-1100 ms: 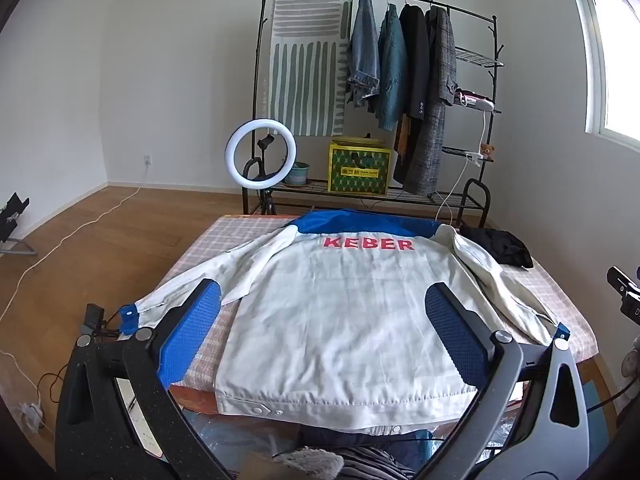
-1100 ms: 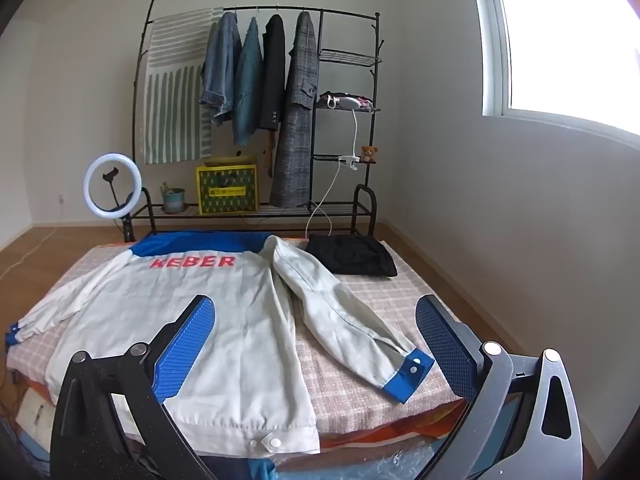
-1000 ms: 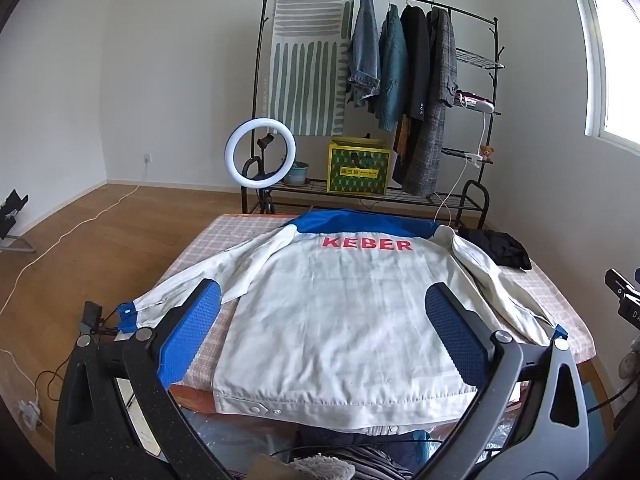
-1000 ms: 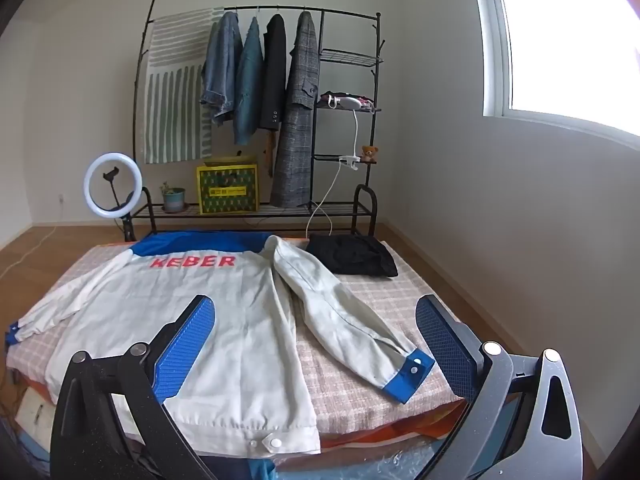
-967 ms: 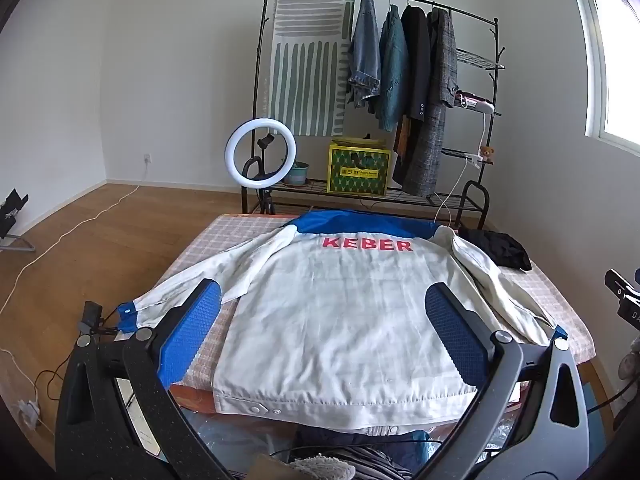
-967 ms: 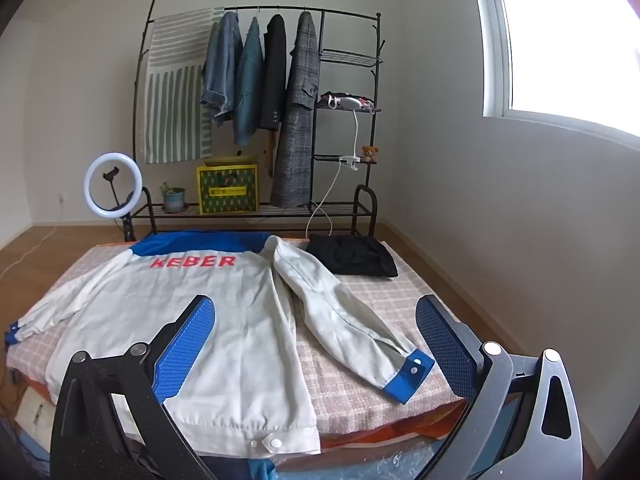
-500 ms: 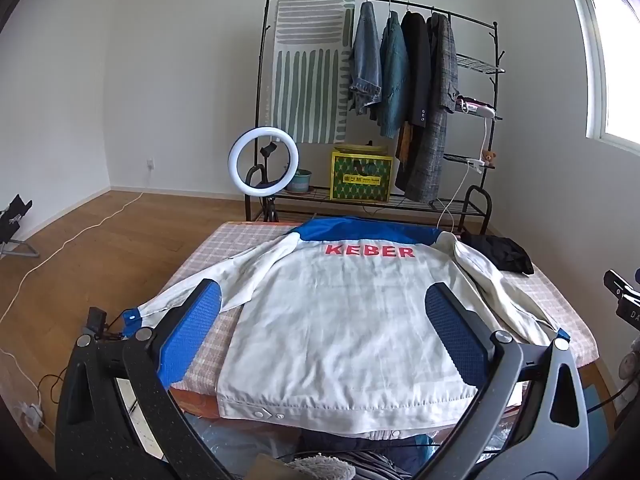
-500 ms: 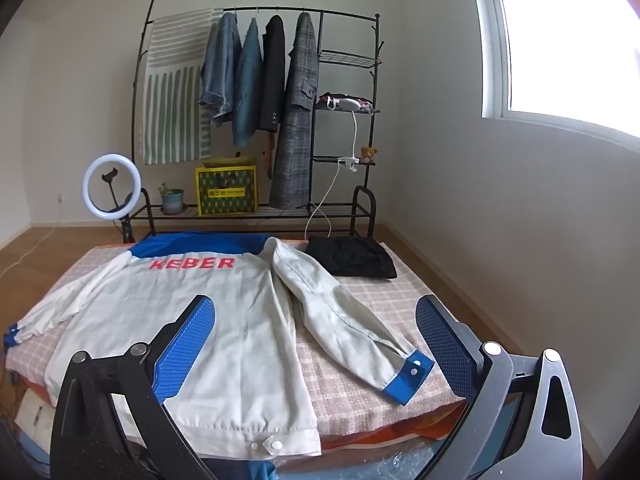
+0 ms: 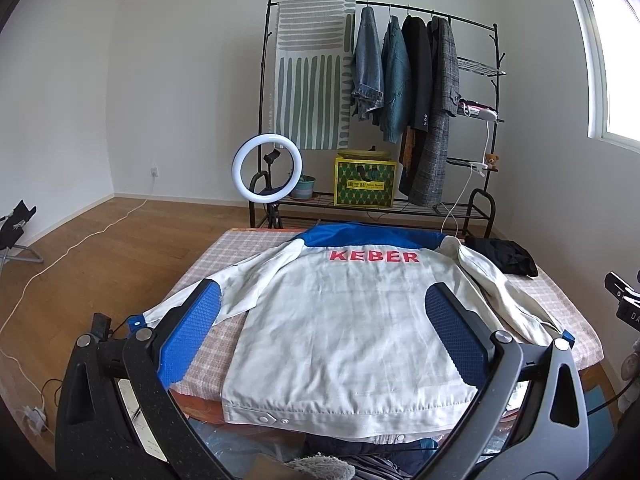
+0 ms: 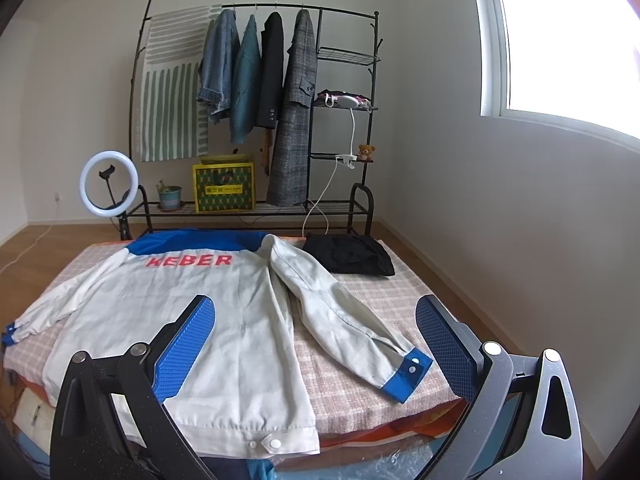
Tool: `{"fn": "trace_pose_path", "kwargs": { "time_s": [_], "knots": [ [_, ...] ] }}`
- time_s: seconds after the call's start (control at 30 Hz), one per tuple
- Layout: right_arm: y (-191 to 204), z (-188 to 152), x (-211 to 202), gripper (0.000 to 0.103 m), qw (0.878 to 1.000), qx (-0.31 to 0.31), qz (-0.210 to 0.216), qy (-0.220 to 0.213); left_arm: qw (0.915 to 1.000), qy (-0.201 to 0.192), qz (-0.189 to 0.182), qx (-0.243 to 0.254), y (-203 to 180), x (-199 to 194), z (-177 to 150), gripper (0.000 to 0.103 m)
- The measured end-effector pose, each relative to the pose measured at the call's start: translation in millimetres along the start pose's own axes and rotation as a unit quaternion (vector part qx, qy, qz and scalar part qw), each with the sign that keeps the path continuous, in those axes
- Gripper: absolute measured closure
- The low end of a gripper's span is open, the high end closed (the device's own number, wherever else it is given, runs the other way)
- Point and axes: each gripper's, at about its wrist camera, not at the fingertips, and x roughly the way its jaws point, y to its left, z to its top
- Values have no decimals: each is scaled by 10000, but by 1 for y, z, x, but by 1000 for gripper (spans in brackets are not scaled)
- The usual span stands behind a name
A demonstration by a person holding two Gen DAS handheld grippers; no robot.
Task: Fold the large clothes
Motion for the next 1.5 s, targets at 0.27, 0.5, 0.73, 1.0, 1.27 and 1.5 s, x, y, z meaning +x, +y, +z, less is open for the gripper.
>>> {"fn": "trace_pose_path", "kwargs": {
  "time_s": [0.27,0.5,0.73,1.0,1.27,1.5],
  "knots": [
    [2,0,0,3,10000,-8,-25,-3,10000,-9,-6,16,3,0,0,0],
    [4,-1,1,3,10000,-13,-24,44,10000,-22,25,44,1,4,-2,0],
    [4,-1,3,3,10000,-14,-33,46,10000,-21,14,30,0,5,-2,0],
    [3,-2,4,3,10000,-28,-37,39,10000,-24,15,32,-1,4,-2,0],
    [4,0,4,3,9999,-55,-73,56,10000,-52,41,32,-5,7,-1,0],
    [5,3,4,3,10000,-44,-72,34,10000,-57,45,30,-4,7,-2,0]
  ]
}}
